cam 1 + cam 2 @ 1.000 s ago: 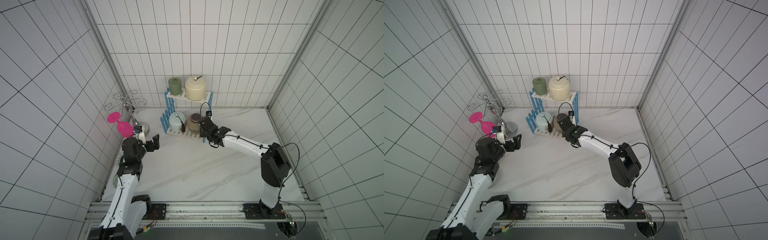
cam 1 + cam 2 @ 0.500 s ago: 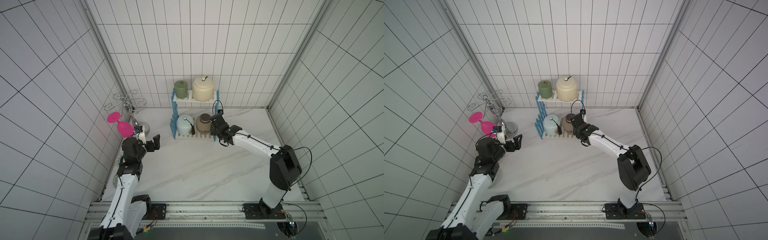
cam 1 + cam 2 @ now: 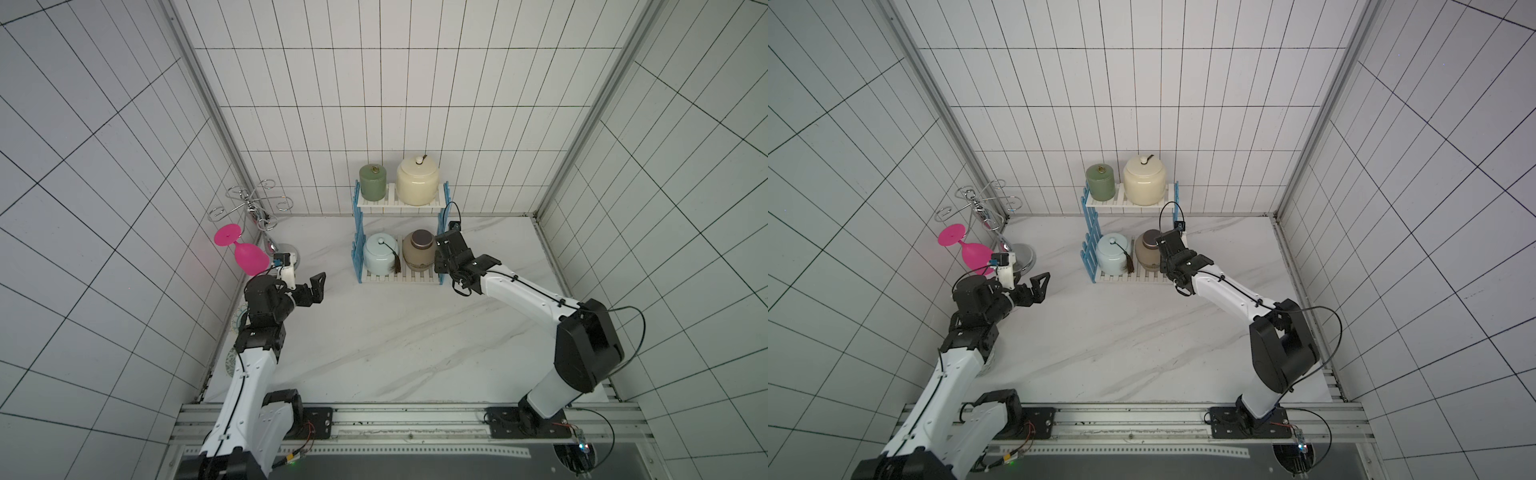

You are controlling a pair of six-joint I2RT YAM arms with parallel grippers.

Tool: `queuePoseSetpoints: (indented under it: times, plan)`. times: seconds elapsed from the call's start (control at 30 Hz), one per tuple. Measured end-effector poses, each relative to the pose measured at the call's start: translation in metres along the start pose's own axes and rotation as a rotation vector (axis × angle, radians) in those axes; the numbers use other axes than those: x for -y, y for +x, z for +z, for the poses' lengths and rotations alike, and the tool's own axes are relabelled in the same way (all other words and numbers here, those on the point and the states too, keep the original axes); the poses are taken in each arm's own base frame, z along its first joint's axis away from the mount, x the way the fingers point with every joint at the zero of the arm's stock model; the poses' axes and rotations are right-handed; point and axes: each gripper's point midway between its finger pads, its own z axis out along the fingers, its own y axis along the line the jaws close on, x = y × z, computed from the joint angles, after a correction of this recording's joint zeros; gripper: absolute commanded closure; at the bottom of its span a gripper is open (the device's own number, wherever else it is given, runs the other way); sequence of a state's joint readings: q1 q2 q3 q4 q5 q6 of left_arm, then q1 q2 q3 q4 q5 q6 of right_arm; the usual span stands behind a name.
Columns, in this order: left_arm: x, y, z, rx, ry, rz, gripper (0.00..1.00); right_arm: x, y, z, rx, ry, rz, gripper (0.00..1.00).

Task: Remove the tea canisters from the shelf
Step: Move the shelf to the center of the board.

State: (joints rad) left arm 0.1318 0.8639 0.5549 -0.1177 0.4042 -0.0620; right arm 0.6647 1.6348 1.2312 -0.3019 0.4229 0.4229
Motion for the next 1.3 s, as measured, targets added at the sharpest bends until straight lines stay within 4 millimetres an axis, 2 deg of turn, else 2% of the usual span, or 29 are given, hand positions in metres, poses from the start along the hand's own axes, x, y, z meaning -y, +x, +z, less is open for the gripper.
queuePoseSetpoints:
  times: [0.4,0.8,1.0,1.1,1.3]
  plan:
    - [0.004,0.002,0.000,-0.008,0.025,0.001,0.01,0.025,0.001,-0.001,-0.007,0.014,0.013,0.97]
    - [0.007,0.001,-0.001,-0.006,0.036,0.010,0.01,0.030,0.001,-0.002,-0.007,-0.003,0.025,0.95]
    - [0.007,0.001,-0.001,-0.006,0.039,0.017,0.01,0.031,0.001,-0.002,-0.011,-0.013,0.039,0.76]
    - [0.007,0.001,-0.001,-0.006,0.040,0.018,0.01,0.034,-0.001,-0.005,-0.011,-0.019,0.052,0.70]
    - [0.010,0.003,-0.001,-0.015,0.052,0.025,0.01,0.041,-0.019,-0.032,0.032,-0.044,0.056,0.61]
